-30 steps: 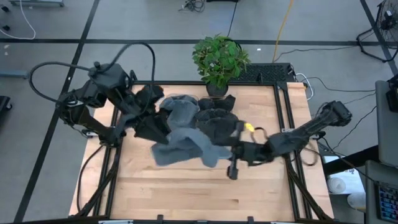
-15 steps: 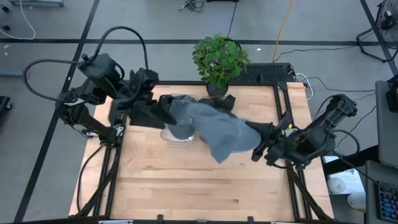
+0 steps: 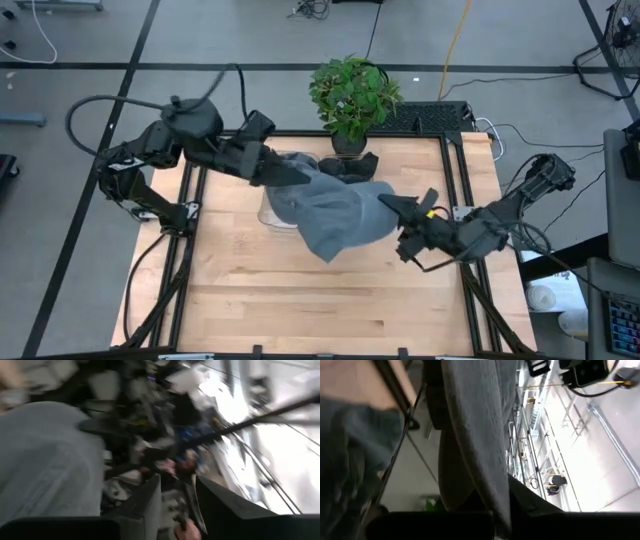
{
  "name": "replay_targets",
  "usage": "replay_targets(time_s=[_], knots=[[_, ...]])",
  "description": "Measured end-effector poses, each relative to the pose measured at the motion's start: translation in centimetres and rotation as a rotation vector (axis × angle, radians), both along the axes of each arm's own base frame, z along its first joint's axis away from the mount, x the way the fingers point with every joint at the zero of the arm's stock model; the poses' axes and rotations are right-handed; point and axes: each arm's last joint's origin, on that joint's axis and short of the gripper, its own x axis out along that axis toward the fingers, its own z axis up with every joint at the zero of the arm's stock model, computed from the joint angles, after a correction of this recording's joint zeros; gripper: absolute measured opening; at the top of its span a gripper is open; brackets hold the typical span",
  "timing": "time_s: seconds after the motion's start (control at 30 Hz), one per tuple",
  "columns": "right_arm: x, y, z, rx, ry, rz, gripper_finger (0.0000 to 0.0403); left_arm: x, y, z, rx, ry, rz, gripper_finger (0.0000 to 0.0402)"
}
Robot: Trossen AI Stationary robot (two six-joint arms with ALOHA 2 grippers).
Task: Pick & Place hat
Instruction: Put the blue cap into the left transparent bin
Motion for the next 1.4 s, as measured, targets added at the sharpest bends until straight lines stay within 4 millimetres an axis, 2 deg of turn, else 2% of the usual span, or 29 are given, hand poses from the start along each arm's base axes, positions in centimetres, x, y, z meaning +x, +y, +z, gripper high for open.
replay_targets(time_s=[0.27, 0.5, 0.63, 0.7, 0.87, 1.03, 1.17, 1.4], knots=[[1.3, -0.7, -1.1, -0.116, 0.119, -0.004, 0.0, -0.2, 0.2, -1.8, -0.151, 0.224, 0.096, 0.0094], [1.5, -0.8, -1.1, -0.136, 0.127, -0.008, 0.0, 0.1, 0.2, -4.0, -0.178, 0.438, 0.141, 0.007], [1.6, -0.9, -1.1, -0.14, 0.132, -0.013, 0.0, 0.8, -0.2, -4.8, -0.177, 0.497, 0.096, 0.0062], [1.6, -1.0, -1.1, -0.139, 0.131, -0.016, 0.0, 1.8, -0.4, -5.4, -0.183, 0.517, 0.058, 0.0061], [1.6, -0.9, -1.1, -0.139, 0.131, -0.015, 0.0, 3.1, -0.6, -6.6, -0.167, 0.573, 0.003, 0.0083], [1.6, -0.9, -1.2, -0.139, 0.133, -0.014, 0.0, 3.4, -1.0, -7.5, -0.134, 0.642, -0.05, 0.0125], [1.3, -0.7, -1.1, -0.138, 0.134, -0.01, 0.0, 2.9, -1.3, -7.5, -0.09, 0.654, -0.034, 0.0161], [1.0, -0.2, -1.1, -0.14, 0.131, 0.012, 0.0, 1.6, -1.3, -8.4, -0.047, 0.79, 0.057, 0.0206]])
